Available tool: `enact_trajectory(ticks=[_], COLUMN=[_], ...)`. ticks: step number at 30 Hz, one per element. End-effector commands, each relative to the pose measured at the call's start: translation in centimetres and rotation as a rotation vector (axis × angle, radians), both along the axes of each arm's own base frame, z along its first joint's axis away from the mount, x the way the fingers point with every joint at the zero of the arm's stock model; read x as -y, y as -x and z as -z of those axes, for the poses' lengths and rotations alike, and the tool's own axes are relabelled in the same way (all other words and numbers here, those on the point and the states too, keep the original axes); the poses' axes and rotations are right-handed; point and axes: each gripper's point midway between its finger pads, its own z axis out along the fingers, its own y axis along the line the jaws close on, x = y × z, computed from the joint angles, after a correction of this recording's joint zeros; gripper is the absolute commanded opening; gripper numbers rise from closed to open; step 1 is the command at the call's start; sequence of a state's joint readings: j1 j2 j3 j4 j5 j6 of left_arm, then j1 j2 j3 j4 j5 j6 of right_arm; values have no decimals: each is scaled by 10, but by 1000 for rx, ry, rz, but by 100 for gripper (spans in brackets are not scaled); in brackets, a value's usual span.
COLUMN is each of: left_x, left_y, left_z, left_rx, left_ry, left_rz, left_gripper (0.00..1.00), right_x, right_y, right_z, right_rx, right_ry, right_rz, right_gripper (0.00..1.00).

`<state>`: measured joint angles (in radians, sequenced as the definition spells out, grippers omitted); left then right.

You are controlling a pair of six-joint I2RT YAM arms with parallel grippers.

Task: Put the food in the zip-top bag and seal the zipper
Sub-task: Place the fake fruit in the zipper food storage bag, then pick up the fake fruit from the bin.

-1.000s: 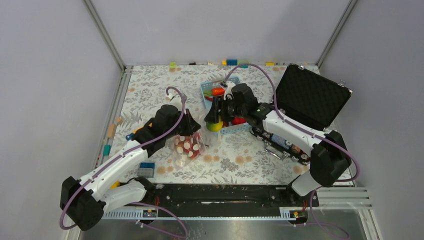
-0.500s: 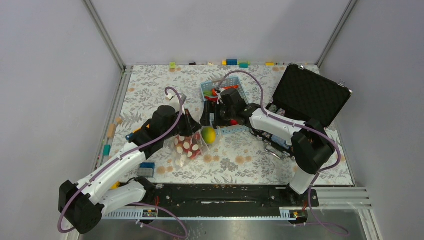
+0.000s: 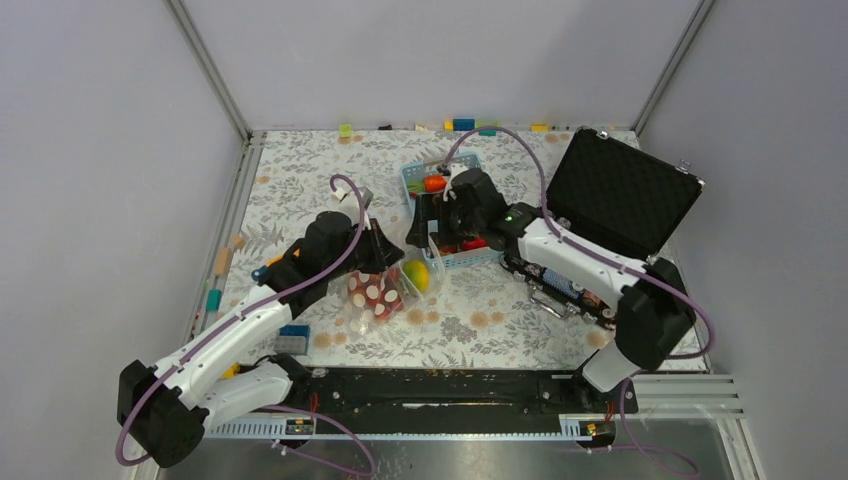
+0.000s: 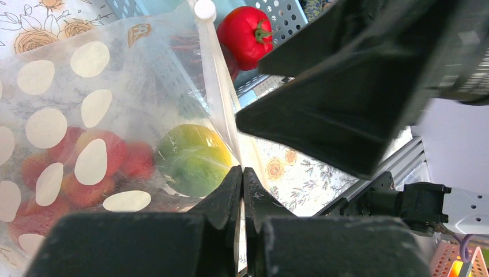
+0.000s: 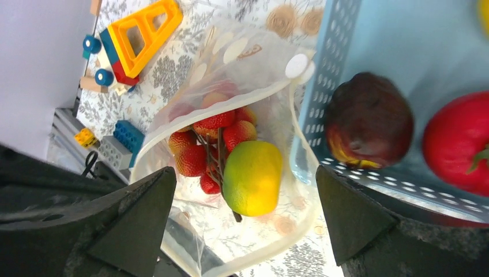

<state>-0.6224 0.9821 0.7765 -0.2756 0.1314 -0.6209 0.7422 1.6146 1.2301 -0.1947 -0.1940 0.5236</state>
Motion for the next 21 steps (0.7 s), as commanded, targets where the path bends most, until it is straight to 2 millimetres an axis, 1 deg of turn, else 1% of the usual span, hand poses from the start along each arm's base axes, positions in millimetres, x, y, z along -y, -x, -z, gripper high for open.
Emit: enact_trajectory(ticks=[1,4,7,8,10,15,18,19,21], left_x=[2,2,3,3,3,3,3,3,2], left_y=[-4,-4,-3,-3,-3,-3,-4,-4,-4], left_z=[-18,-18,-18,-19,-17,-16,-16,-15,-15], left_rx=[57,55,54,55,54,49,49,49,48], left_ry=[44,45,48,49,47,42,41,41,39], left_rz=[-3,-5,-2,-1,-1,0,-4,-3,-5], left_gripper=[0,0,0,0,0,0,0,0,0], right_x=[42,71,99,107,118,127,125,123,121], right_y=[-13,-23,-37,-41,-50,-74,-85,-88,-93], right_z=[-38,-36,-26,-19,-13,10,21,28,34], right_rx=[185,193,163,150,136,104,80,69,61], right_ry=[99,160,255,301,365,471,495,503,514], right_rz=[74,149,229,255,300,376,383,381,382], right_gripper=[100,100,100,100,100,100,100,100,100])
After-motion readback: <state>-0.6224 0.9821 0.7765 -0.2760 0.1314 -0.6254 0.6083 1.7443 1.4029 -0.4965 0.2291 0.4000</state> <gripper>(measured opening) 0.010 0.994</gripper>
